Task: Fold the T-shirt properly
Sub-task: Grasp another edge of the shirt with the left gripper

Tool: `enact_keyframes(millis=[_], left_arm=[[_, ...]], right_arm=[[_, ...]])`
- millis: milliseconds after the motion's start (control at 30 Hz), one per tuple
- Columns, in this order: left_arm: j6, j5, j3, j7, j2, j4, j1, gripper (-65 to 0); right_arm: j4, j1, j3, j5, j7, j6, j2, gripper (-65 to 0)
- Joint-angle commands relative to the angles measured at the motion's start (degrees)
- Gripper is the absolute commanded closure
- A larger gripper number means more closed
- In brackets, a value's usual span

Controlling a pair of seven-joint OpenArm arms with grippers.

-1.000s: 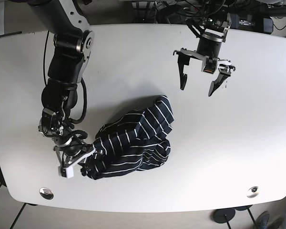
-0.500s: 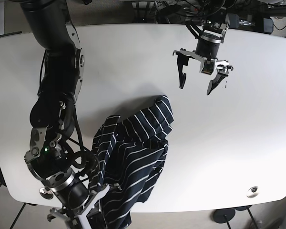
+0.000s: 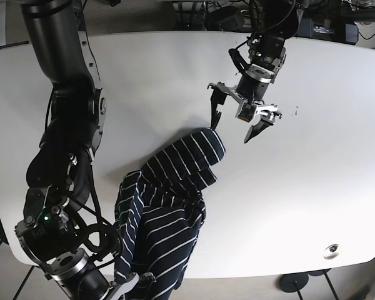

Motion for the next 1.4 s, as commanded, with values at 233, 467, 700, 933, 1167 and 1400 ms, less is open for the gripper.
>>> enact_keyframes(millis=[233, 467, 700, 933, 1167, 1400], left_arm=[[0.22, -0.46, -0.17, -1.68, 2.42, -6.74, -9.69, -49.4], [-6.46, -11.01, 0.18, -1.59, 3.38, -16.67, -17.95, -49.6], [-10.07, -11.71, 0.27, 1.66, 3.38, -21.16, -19.45, -49.6], [-15.69, -11.71, 0.27, 11.07, 3.38, -21.16, -20.06, -49.0], [-20.09, -11.36, -3.51, 15.99, 3.21, -20.98, -21.21, -3.9], [-20.44, -11.45, -9.84, 16.60, 0.66, -8.59, -18.22, -1.3]], right_arm=[[0.64, 1.48, 0.15, 0.42, 2.08, -0.15, 0.19, -1.9], [0.64, 0.60, 0.15, 0.33, 2.08, -0.15, 0.01, -1.9], [0.64, 0.51, 0.24, 0.07, 2.08, -0.15, 0.01, -1.9], [0.64, 0.51, 0.50, 0.07, 2.08, -0.15, -0.08, -1.9], [0.64, 0.51, 0.59, -0.02, 2.17, -0.23, -0.08, -1.9], [-1.11, 0.86, 2.96, -0.11, 2.26, -0.76, 0.19, -1.9]])
